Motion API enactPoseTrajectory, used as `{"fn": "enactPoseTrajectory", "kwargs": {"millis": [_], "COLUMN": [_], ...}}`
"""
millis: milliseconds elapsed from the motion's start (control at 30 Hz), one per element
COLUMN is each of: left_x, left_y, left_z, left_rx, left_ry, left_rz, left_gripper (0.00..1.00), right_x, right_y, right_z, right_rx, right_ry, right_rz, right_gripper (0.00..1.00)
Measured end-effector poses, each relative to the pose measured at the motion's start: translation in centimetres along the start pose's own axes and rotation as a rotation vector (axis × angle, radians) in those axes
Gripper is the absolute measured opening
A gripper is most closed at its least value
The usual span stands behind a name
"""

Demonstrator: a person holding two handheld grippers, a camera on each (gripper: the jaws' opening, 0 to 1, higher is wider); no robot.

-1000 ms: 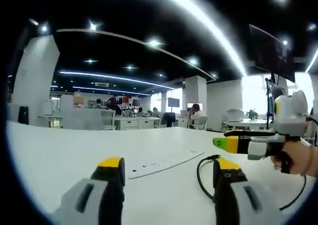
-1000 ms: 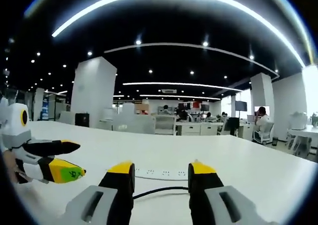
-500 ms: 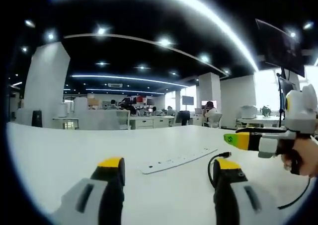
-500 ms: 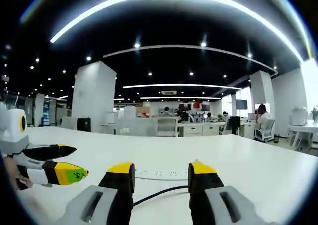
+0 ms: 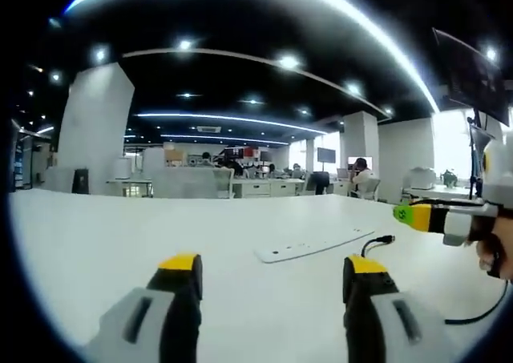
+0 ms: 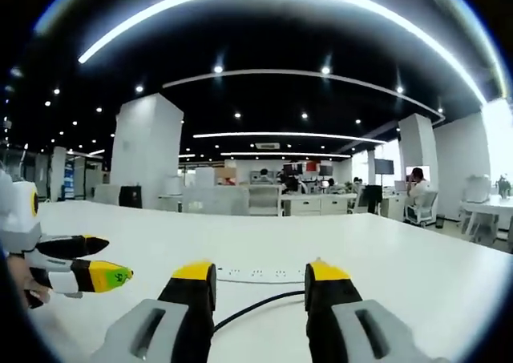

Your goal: Locate the USB plug end of the data cable currently connected to the USB port on the desk. Grip the plug, withdraw it from the port, and place it onto the desktop.

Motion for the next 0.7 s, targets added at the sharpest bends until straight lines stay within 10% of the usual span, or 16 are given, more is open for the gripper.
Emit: {"fn": "enactPoseTrajectory", "kwargs": {"millis": [700], "left_x": [-0.1], "left_y": [2.1], "left_z": [2.0], "left_rx": [-0.083], "left_ry": [0.022], "left_rz": [-0.004], "left_gripper": [0.7], "right_x": [0.8], "right_y": [1.1], "right_z": [0.5], "right_rx": [0.007], "right_ry": [-0.042], "right_rz": [0.011], "right_gripper": [0.45]}}
Point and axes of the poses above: the point that each gripper's makers call its tool centre point, and the gripper's own axes: y roughly backward along the fingers, z roughly to its left, x roughly out of its underside, the point moved 3 cm from there along y, roughly backward along the fingers, and after that the axes turned 12 degrees about -x, right-handed, at the moved point
